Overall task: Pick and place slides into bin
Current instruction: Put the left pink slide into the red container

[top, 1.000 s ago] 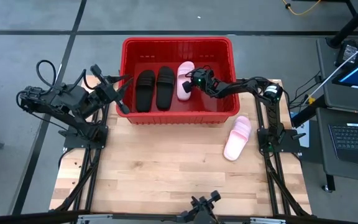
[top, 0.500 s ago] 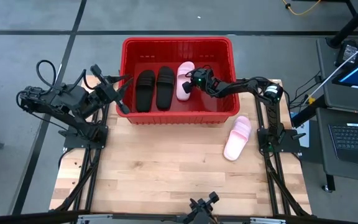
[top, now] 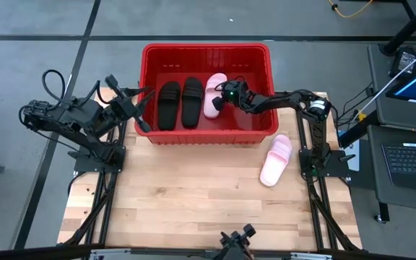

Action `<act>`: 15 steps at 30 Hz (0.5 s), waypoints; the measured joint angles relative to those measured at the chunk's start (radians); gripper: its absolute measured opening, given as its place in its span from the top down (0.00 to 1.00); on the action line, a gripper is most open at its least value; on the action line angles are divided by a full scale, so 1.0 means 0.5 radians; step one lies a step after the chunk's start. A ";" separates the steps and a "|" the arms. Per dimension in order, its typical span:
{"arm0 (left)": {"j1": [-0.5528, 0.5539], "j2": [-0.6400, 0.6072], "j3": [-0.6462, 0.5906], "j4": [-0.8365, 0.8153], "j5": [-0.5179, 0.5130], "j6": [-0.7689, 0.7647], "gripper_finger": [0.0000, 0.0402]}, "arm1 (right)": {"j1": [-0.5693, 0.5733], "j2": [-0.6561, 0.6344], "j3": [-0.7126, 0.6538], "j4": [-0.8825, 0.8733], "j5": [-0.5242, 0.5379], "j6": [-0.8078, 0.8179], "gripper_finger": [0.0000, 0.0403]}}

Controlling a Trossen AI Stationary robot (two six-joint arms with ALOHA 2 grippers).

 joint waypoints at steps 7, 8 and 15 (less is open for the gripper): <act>0.000 0.000 0.000 -0.001 0.000 0.000 0.85 | 0.002 -0.027 -0.004 -0.012 -0.005 -0.006 0.77; 0.000 0.000 0.000 -0.001 -0.001 0.000 0.85 | 0.002 -0.027 -0.003 -0.014 -0.005 -0.005 0.76; 0.000 0.000 0.000 -0.002 0.000 0.000 0.85 | 0.002 -0.028 -0.004 -0.016 -0.004 -0.021 0.67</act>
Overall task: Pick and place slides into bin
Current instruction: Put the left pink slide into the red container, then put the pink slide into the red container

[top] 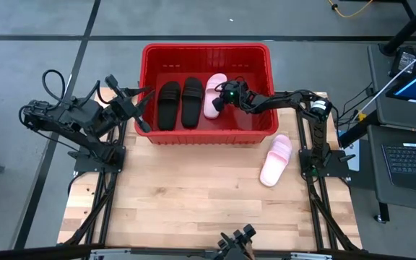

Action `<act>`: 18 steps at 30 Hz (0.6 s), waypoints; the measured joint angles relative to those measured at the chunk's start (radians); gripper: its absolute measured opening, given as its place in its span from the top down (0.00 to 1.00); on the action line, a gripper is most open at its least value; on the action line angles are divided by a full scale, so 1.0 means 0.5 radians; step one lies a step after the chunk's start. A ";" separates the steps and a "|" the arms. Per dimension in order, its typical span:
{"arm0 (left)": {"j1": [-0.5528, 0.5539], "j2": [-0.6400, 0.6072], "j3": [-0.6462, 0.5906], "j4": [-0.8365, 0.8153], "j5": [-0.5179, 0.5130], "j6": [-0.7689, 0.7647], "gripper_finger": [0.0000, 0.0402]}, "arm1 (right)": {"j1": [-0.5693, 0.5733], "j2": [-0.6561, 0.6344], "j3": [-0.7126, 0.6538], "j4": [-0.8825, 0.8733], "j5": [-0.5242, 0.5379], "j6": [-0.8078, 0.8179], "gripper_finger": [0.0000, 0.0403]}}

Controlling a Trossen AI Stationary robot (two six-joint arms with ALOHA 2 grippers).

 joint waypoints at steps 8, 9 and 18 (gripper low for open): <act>0.000 0.000 0.000 0.000 -0.001 0.000 0.85 | 0.000 -0.040 -0.001 -0.023 0.002 0.014 0.60; 0.000 0.000 0.000 0.000 0.000 0.000 0.85 | 0.000 -0.059 -0.001 -0.024 0.002 0.010 0.59; -0.001 0.000 0.000 0.000 -0.001 0.000 0.85 | 0.000 -0.245 -0.001 -0.065 0.010 -0.041 0.58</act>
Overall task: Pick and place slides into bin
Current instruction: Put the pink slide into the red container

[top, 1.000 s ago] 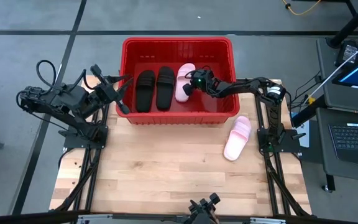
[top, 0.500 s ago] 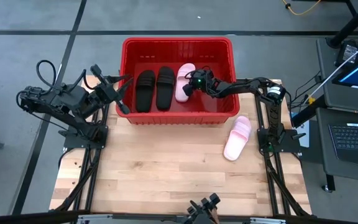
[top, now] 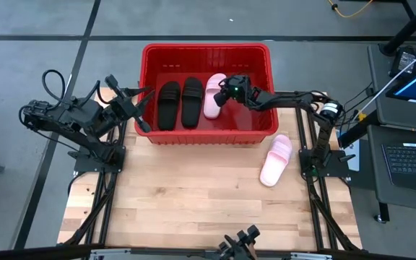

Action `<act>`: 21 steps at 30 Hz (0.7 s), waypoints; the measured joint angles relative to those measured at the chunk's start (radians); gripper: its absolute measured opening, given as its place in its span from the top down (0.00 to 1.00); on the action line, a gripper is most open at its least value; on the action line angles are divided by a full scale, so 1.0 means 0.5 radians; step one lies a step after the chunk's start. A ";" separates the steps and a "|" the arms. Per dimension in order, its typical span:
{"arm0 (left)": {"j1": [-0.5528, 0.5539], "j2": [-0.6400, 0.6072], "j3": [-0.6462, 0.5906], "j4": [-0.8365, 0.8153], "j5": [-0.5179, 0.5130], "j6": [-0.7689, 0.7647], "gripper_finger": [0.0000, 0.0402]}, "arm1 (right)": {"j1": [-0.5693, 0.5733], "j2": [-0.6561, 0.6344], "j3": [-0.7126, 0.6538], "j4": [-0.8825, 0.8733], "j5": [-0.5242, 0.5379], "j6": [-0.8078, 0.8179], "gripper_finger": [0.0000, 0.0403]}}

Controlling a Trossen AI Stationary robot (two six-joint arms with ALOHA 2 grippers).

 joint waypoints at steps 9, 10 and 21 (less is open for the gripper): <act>0.000 0.000 0.000 -0.004 0.001 -0.001 0.85 | 0.009 -0.339 0.003 -0.142 0.005 -0.052 0.58; 0.000 0.000 0.000 -0.009 0.001 0.000 0.85 | 0.009 -0.385 0.003 -0.193 0.005 -0.053 0.58; 0.001 -0.007 -0.001 -0.245 0.142 -0.072 0.85 | 0.083 -0.968 0.005 -1.033 -0.108 -0.095 0.87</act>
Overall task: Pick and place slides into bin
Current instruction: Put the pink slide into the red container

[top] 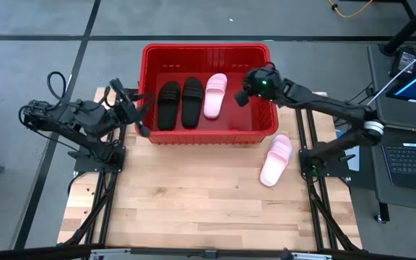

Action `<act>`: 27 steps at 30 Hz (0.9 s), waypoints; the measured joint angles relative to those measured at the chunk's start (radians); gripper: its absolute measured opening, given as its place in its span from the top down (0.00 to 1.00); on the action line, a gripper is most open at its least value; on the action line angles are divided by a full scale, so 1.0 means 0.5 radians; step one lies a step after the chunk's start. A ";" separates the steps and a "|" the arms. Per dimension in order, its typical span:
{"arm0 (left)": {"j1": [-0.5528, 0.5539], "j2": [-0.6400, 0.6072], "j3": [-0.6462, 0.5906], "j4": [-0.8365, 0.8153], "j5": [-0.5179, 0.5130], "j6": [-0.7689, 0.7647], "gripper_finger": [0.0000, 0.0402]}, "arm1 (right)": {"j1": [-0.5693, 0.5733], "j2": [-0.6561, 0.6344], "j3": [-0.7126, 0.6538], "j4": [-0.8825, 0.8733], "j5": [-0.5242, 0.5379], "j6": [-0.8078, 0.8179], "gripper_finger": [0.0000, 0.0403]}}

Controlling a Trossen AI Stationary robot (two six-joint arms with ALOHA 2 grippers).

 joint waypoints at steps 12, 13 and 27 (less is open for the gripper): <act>0.000 -0.141 0.000 -0.370 0.456 -0.505 0.99 | 0.581 -0.485 0.001 -0.229 0.377 -0.098 0.99; 0.000 -0.147 -0.001 -0.395 0.489 -0.549 0.99 | 0.653 -0.497 0.001 -0.277 0.440 -0.082 0.99; 0.247 -0.370 -0.549 0.136 0.943 -0.612 0.99 | 1.422 -0.346 0.421 -1.357 0.842 0.755 1.00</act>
